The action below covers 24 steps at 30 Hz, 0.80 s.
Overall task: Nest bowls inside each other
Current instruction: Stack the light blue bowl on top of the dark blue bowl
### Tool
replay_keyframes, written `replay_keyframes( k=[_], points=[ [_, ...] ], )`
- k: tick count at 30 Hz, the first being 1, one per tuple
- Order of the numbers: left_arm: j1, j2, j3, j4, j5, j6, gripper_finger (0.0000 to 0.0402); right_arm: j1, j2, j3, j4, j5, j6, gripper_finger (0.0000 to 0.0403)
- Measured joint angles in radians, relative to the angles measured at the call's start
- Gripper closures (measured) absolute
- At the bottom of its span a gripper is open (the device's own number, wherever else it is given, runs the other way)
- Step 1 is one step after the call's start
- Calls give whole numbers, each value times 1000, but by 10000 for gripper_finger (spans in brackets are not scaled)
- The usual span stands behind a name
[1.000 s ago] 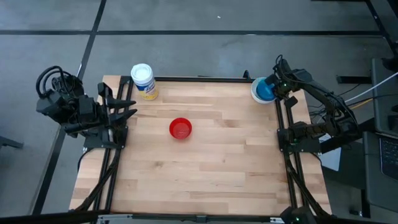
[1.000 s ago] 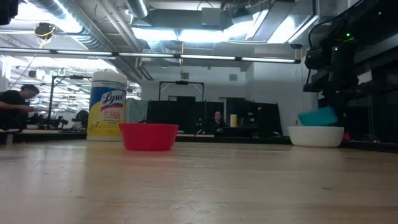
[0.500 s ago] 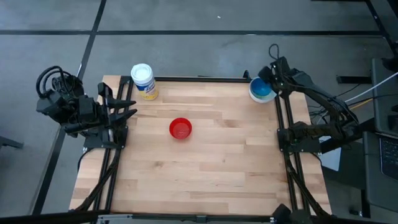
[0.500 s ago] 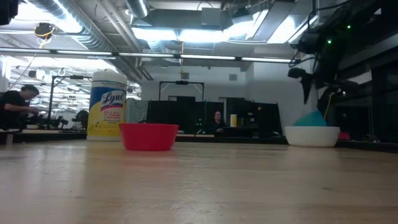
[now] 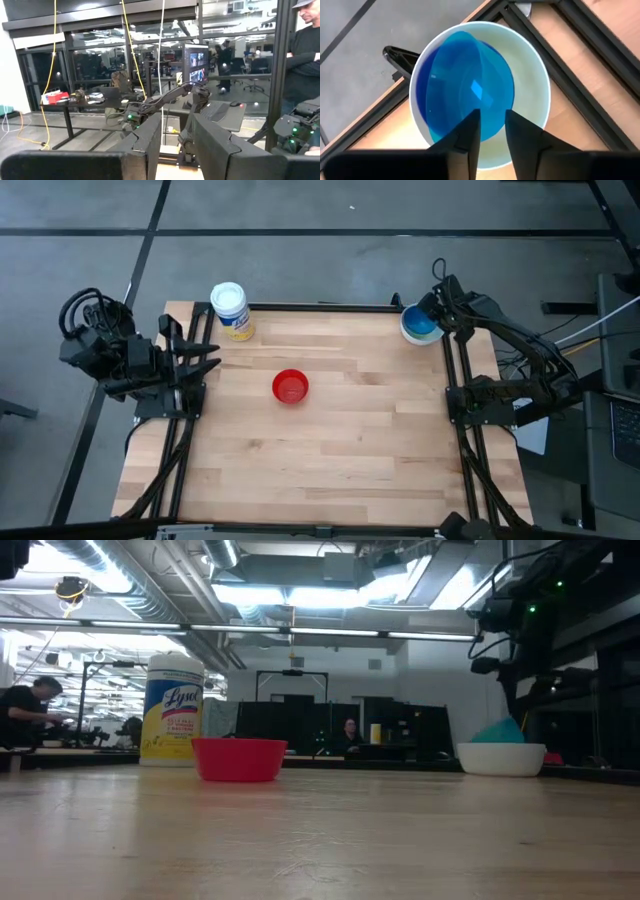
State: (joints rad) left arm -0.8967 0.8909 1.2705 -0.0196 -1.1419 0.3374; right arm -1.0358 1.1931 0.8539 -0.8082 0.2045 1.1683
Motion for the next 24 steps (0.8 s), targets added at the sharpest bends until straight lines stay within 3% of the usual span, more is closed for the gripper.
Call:
replay_keyframes(
  k=[7,14,24],
  points=[
    [0,0,0,0,0,-2,296,17,79,-22,37,-33,8,334],
    [0,0,0,1,0,-26,296,120,143,-129,171,-63,176,348],
    [0,2,0,1,-1,-36,296,290,-35,-149,436,65,136,364]
  ],
)
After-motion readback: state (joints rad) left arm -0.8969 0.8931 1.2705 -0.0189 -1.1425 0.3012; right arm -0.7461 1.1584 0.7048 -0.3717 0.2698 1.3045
